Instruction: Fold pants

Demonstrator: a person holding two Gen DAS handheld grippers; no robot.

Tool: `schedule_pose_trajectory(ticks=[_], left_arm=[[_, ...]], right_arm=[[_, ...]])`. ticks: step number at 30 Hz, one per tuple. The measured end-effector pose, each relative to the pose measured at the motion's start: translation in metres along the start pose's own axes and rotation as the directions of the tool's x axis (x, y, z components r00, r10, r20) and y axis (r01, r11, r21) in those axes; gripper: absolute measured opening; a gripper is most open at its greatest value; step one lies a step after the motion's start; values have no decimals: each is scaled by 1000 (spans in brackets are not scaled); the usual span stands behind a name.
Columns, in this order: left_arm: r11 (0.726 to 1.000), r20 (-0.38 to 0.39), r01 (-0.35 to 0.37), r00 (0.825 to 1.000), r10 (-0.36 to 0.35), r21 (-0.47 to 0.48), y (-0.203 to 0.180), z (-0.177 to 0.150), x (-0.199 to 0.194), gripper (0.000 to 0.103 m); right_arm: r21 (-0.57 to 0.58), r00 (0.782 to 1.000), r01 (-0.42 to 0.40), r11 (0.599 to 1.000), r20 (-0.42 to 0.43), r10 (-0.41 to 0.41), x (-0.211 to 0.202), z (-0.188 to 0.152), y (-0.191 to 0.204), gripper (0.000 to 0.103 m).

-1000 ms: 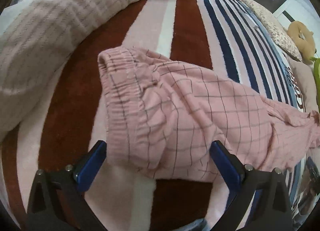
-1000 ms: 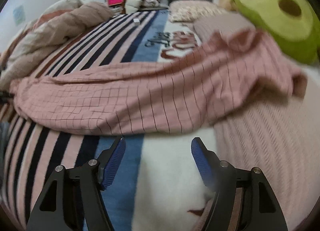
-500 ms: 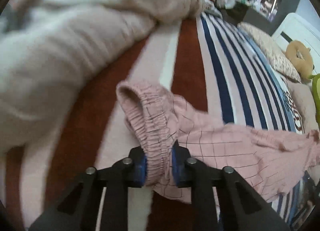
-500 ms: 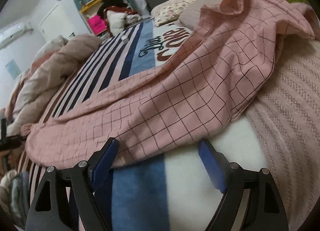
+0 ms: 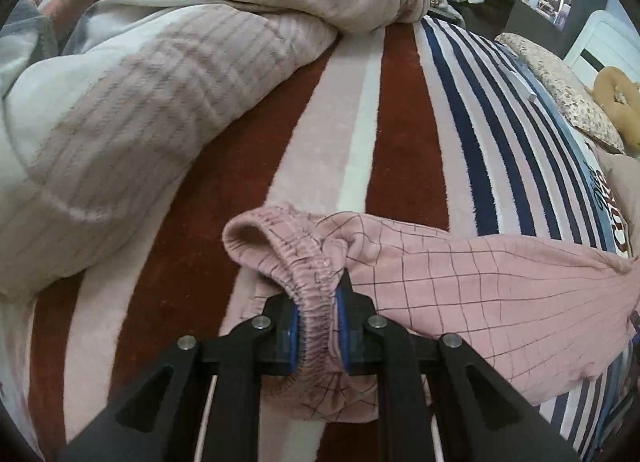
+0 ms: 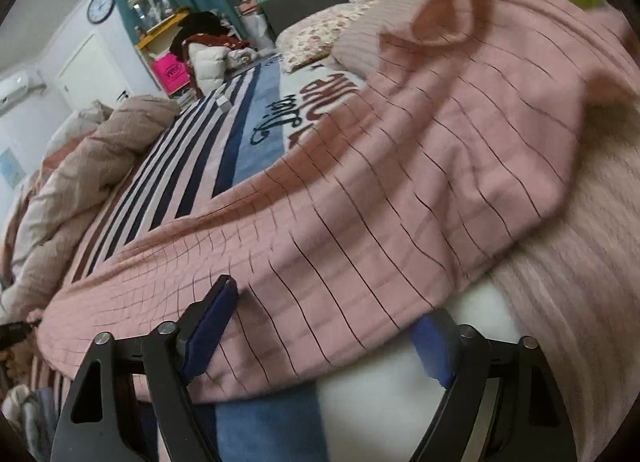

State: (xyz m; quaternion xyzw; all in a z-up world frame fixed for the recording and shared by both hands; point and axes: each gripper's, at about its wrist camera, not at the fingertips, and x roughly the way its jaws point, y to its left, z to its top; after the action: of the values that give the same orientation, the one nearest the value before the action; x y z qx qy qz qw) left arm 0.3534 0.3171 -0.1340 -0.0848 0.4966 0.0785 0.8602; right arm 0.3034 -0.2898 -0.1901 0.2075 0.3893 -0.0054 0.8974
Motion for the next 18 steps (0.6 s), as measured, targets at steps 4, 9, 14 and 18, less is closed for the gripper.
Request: schedule_pose_trajectory(ticks=[4, 9, 14, 18], left_arm=[[1000, 38, 9, 999, -10, 20, -4, 4, -7, 9], [999, 89, 15, 996, -18, 37, 5, 5, -50, 9], [998, 108, -11, 994, 4, 60, 6, 1, -96, 9], [999, 117, -36, 993, 32, 28, 21, -4, -134, 9]], right_arm=[[-41, 999, -29, 999, -19, 28, 8, 3, 7, 6], [-54, 997, -52, 997, 55, 55, -20, 4, 1, 3], [-84, 996, -76, 994, 42, 80, -57, -7, -2, 2], [-90, 992, -124, 988, -12, 123, -86, -21, -3, 2]])
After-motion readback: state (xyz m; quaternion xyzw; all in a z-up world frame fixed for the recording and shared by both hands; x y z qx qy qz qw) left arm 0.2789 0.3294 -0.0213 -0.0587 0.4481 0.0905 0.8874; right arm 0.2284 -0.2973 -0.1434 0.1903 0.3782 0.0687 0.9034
